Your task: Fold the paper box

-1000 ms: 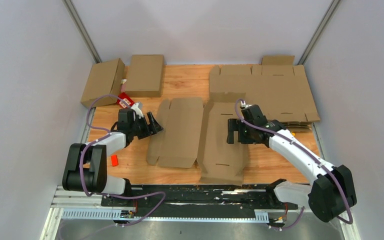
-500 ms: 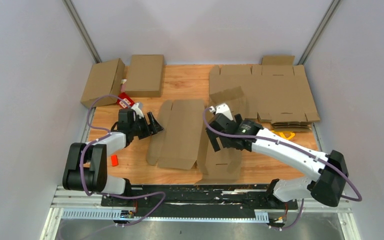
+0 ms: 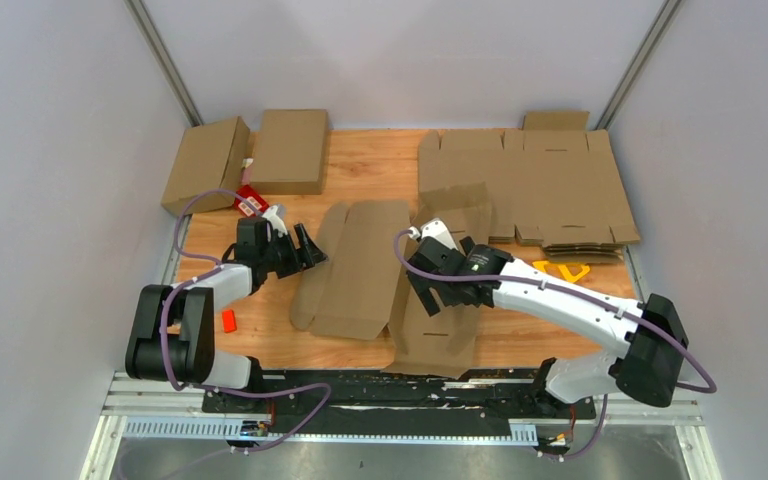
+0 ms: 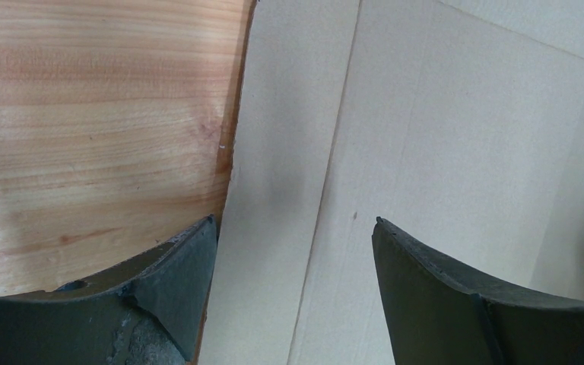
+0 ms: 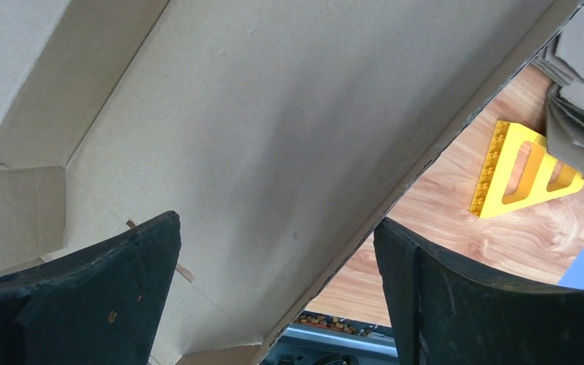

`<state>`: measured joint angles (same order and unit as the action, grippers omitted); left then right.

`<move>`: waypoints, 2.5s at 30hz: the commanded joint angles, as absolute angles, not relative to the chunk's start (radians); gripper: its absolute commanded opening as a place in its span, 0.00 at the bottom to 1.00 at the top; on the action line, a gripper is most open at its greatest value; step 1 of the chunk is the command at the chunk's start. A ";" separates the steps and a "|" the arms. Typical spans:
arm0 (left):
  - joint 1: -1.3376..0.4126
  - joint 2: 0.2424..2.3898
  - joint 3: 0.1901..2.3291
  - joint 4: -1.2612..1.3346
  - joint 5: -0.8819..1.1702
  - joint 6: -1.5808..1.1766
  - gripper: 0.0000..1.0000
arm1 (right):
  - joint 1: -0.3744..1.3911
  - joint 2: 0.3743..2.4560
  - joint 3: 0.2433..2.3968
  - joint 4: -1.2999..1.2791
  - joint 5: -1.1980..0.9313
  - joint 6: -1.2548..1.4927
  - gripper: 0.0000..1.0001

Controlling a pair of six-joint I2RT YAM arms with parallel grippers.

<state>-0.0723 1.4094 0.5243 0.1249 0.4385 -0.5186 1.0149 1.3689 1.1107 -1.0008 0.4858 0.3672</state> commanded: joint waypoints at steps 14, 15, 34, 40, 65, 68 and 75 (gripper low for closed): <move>-0.385 0.989 0.538 -0.109 0.065 -0.357 0.83 | 0.761 1.259 0.942 -0.737 0.393 0.380 0.21; -0.424 0.944 0.539 -0.123 0.033 -0.346 0.83 | 0.753 1.257 0.938 -0.730 0.387 0.381 0.13; -0.782 0.838 0.703 -0.599 -0.801 -0.646 1.00 | 0.726 1.190 0.907 -0.731 0.501 0.441 0.03; -0.782 0.822 0.728 -0.534 -0.592 -0.547 0.96 | 0.724 1.188 0.905 -0.731 0.517 0.461 0.03; -1.332 0.996 0.603 -0.203 -0.190 -0.119 0.89 | 0.725 1.171 0.899 -0.713 0.477 0.462 0.03; -1.386 1.124 0.672 -0.265 -0.316 -0.069 0.92 | 0.724 1.164 0.899 -0.712 0.474 0.456 0.04; -1.407 1.301 0.759 -0.333 -0.388 -0.023 0.93 | 0.723 1.151 0.897 -0.710 0.461 0.454 0.04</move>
<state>-1.4010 1.2575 0.7128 -0.2871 -0.2886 -0.0841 0.7212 1.1790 0.8970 -0.7429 0.4683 0.4442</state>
